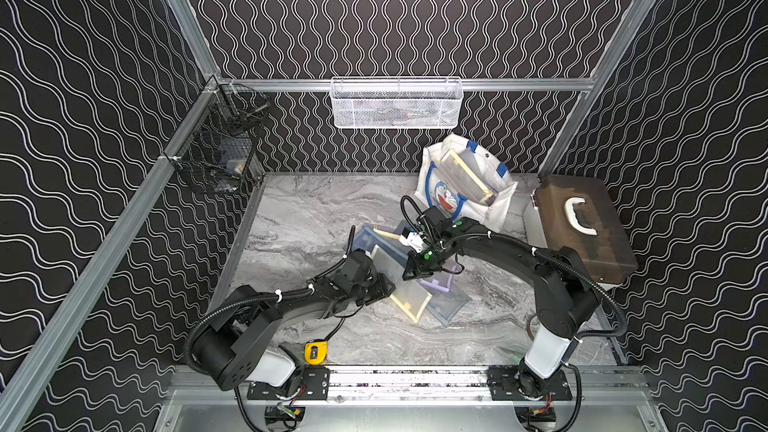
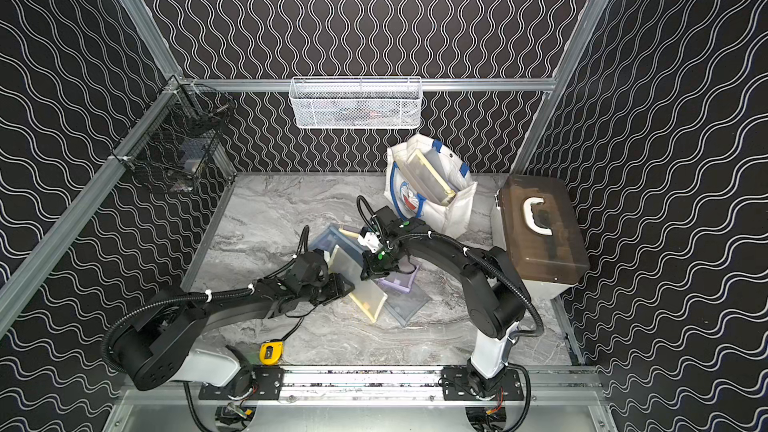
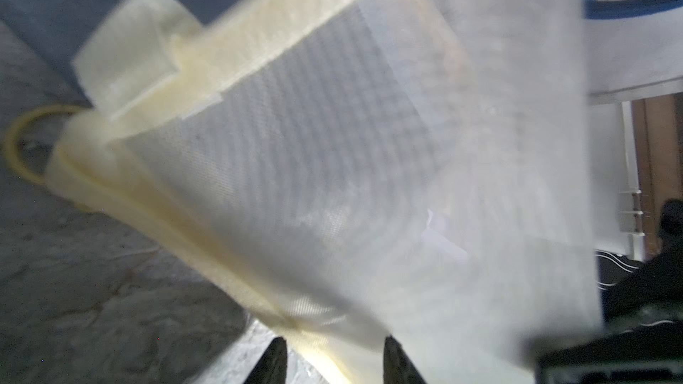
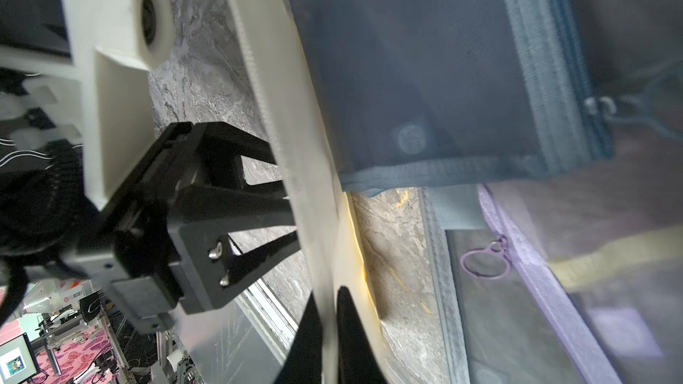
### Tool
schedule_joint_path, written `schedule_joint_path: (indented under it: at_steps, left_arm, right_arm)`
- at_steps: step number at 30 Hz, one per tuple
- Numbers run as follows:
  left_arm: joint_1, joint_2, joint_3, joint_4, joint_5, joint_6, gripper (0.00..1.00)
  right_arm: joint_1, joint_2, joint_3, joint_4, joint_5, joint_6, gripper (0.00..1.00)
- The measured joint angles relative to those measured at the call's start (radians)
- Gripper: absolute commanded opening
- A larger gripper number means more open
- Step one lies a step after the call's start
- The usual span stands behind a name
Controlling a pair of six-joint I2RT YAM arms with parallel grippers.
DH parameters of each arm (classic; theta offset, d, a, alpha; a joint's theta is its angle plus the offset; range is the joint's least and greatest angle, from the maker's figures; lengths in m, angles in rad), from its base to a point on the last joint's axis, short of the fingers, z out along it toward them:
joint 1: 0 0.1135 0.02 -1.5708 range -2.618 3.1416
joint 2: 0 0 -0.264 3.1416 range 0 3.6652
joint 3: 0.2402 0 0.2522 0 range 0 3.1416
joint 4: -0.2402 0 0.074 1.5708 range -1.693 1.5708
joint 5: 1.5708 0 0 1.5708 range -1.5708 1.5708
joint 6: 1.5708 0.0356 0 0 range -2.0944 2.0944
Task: Put the pencil pouch into the canvas bag
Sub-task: Pick up the pencil pouch.
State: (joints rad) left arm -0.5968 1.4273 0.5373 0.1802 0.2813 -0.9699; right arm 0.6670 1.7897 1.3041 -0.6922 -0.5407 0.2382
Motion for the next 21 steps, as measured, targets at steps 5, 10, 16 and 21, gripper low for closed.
schedule_joint_path:
  at_steps: [5,10,16,21]
  left_arm:
    - [-0.003,-0.023,0.019,0.004,-0.003,0.000,0.47]
    - [-0.004,-0.009,0.025,0.027,0.013,0.001,0.47]
    - [-0.004,0.018,0.024,0.077,0.047,0.000,0.47]
    - [-0.003,0.018,0.006,0.093,0.071,0.000,0.47]
  right_arm:
    - [0.000,-0.018,-0.001,-0.021,0.026,-0.004,0.18]
    - [0.000,-0.025,-0.006,-0.030,0.043,-0.003,0.26]
    - [0.000,0.011,-0.015,-0.032,0.055,0.016,0.21]
    - [0.005,0.013,-0.043,-0.012,0.053,0.055,0.17]
